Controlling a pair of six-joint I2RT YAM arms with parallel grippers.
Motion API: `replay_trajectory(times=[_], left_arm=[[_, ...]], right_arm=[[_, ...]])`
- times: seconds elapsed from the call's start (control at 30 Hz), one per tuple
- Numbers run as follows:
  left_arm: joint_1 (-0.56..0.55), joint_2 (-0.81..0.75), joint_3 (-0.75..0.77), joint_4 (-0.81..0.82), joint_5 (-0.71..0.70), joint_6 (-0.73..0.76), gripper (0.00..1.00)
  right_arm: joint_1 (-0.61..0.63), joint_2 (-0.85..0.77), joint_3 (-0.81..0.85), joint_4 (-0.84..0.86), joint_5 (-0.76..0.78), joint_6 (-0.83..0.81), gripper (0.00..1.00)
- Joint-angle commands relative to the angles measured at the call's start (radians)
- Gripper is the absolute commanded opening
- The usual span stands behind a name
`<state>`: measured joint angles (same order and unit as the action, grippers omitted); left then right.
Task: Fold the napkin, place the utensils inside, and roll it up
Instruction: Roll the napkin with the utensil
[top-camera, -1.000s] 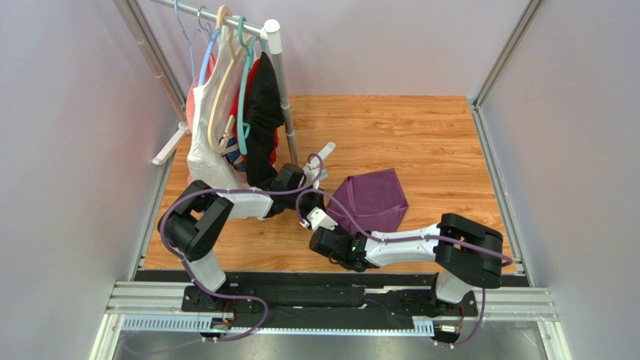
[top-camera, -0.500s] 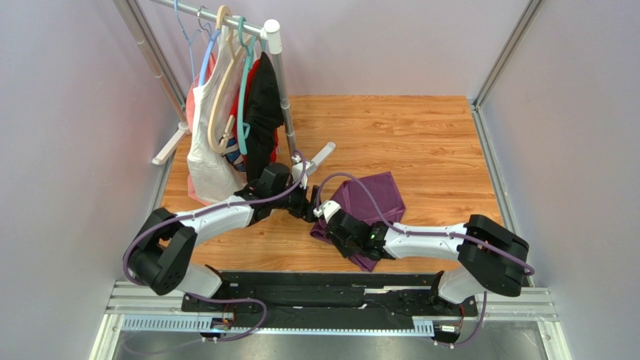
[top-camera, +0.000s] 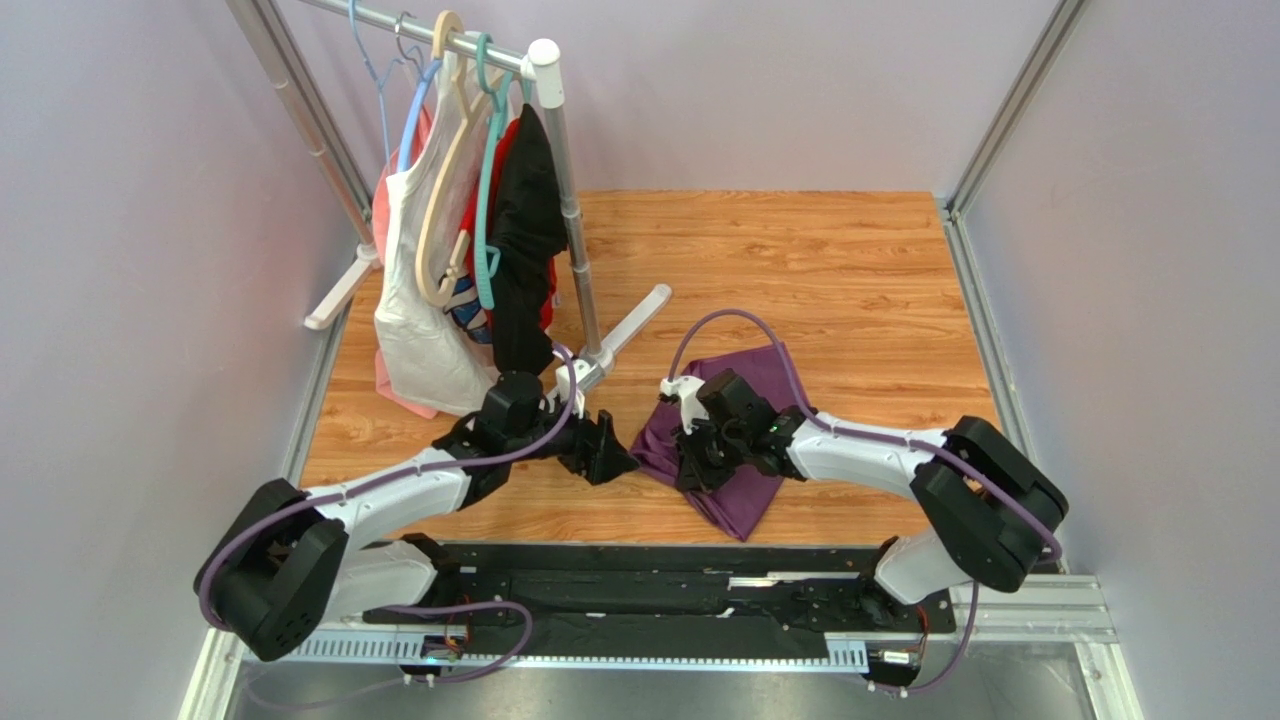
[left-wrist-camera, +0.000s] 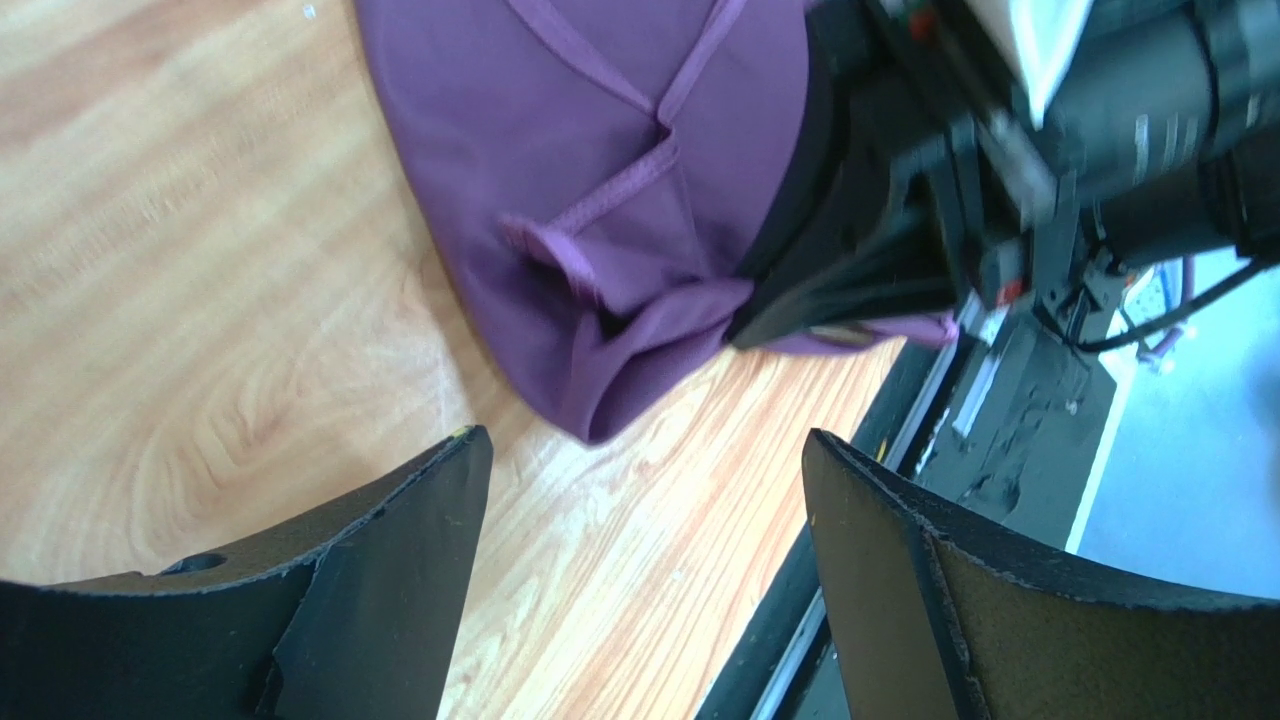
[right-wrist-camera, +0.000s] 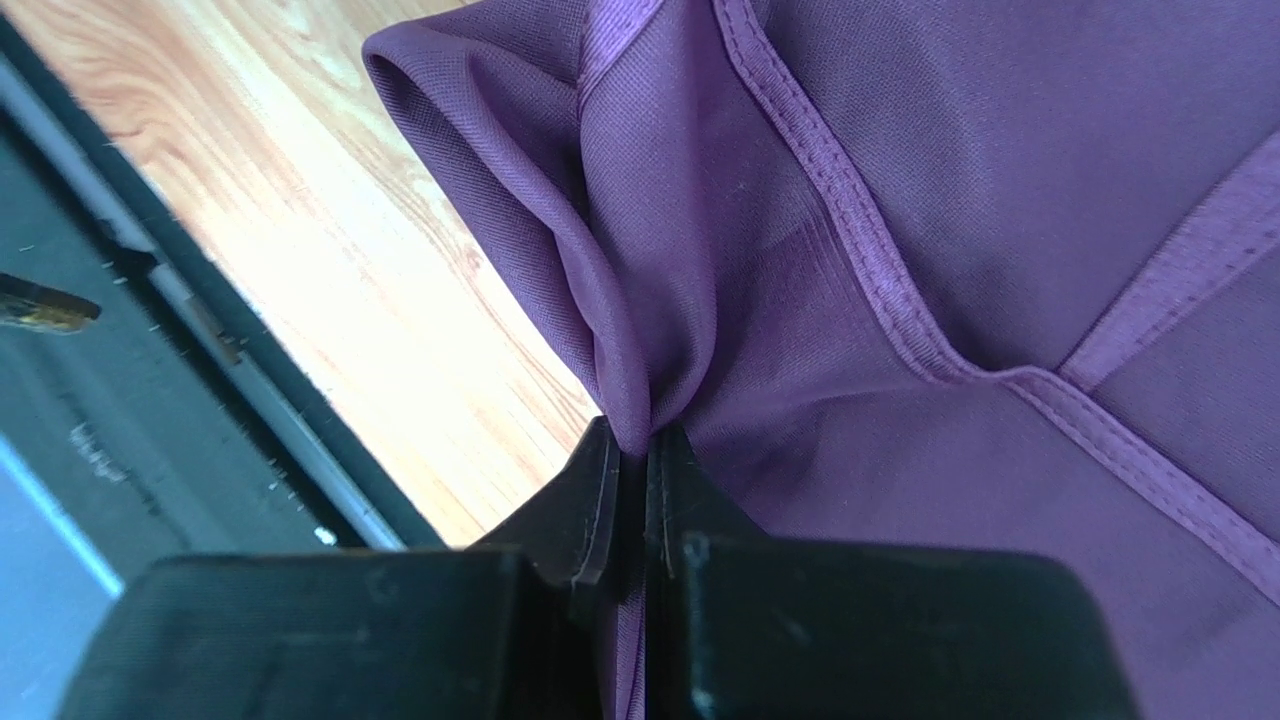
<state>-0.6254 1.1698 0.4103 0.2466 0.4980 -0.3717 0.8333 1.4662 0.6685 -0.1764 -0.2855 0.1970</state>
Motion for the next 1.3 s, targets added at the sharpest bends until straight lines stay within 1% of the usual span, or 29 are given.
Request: replay_trajectory(times=[0.0,0.17,0.2,0.37,0.4,0.47,0.83,0.97,1.13,1.27], left_arm=[[-0.002,-0.038,-0.042,0.157,0.028,0.031,0.85],[-0.002,-0.021,-0.071,0.232,0.048,0.054,0.87],[-0.002,-0.018,-0.074,0.252,0.054,0.057,0.87],[-0.004,-0.019,-0.116,0.335,0.066,0.096,0.88],[-0.004,-0.019,-0.119,0.339,0.068,0.100,0.88],[-0.002,-0.012,-0.116,0.345,0.057,0.109,0.88],[-0.008,0.033,-0.130,0.395,-0.016,0.132,0.88],[-0.013,0.054,-0.156,0.457,-0.036,0.145,0.87],[-0.033,0.145,-0.145,0.511,-0.045,0.155,0.86],[-0.054,0.195,-0.126,0.545,-0.091,0.159,0.83]], right_arm=[[-0.054,0.032,0.048,0.000,-0.231,-0.027,0.00],[-0.111,0.104,0.094,0.000,-0.362,-0.034,0.00],[-0.118,0.117,0.098,0.000,-0.407,-0.037,0.00],[-0.183,0.189,0.140,-0.020,-0.507,-0.051,0.00],[-0.192,0.201,0.152,-0.020,-0.552,-0.051,0.00],[-0.213,0.223,0.161,-0.021,-0.593,-0.054,0.00],[-0.284,0.338,0.201,-0.032,-0.727,-0.080,0.00],[-0.304,0.358,0.207,-0.028,-0.757,-0.076,0.00],[-0.315,0.384,0.212,-0.011,-0.782,-0.064,0.00],[-0.316,0.398,0.214,-0.009,-0.790,-0.064,0.00]])
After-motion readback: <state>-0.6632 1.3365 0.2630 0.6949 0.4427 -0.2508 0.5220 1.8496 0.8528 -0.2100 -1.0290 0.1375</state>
